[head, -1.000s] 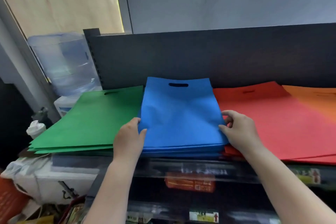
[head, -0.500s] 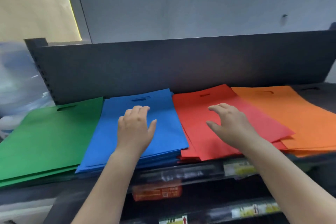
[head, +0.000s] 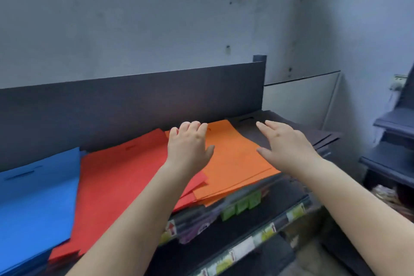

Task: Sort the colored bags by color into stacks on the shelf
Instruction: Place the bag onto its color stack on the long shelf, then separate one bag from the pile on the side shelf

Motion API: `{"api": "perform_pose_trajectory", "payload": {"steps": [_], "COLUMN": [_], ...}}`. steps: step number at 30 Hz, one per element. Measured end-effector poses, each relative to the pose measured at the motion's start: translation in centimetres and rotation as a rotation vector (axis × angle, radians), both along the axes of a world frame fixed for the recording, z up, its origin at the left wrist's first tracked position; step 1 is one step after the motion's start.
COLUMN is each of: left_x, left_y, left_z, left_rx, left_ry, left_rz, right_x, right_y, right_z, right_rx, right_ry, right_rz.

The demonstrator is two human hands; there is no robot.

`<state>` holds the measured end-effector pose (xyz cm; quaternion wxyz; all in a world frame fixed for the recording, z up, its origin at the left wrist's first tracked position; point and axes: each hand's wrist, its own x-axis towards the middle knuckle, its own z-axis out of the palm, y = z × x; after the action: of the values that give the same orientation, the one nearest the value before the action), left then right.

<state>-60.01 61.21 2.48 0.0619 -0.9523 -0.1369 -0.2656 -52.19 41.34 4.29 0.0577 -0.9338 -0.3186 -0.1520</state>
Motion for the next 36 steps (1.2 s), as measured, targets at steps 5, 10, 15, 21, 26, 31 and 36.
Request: {"api": "perform_pose_trajectory", "payload": {"steps": [5, 10, 15, 21, 26, 31, 36], "left_x": [7.4, 13.4, 18.5, 24.1, 30.2, 37.6, 44.9], "left_y": [-8.4, -16.9, -25.0, -33.8, -40.4, -45.7, -49.6], "left_z": [-0.9, -2.5, -3.8, -5.0, -5.2, -5.0, -4.9], "left_rx": [-0.010, -0.041, -0.049, -0.046, -0.043, -0.033, -0.038], "left_ry": [0.036, 0.058, 0.102, 0.146, 0.146, 0.151, 0.141], "left_rz": [-0.141, -0.289, -0.464, -0.630, -0.725, -0.774, -0.799], "right_x": [4.7, 7.9, 9.7, 11.9, 15.7, 21.5, 27.9], "right_y": [-9.9, -19.3, -27.4, -35.2, -40.7, -45.7, -49.5], "right_z": [-0.5, -1.7, -3.1, -4.3, -4.5, -3.9, -3.4], "right_rx": [-0.040, -0.089, -0.102, -0.112, -0.098, -0.098, -0.071], "right_ry": [0.004, 0.018, 0.079, 0.111, 0.118, 0.120, 0.117], "right_rz": [-0.187, -0.388, -0.559, -0.710, -0.798, -0.859, -0.885]}}
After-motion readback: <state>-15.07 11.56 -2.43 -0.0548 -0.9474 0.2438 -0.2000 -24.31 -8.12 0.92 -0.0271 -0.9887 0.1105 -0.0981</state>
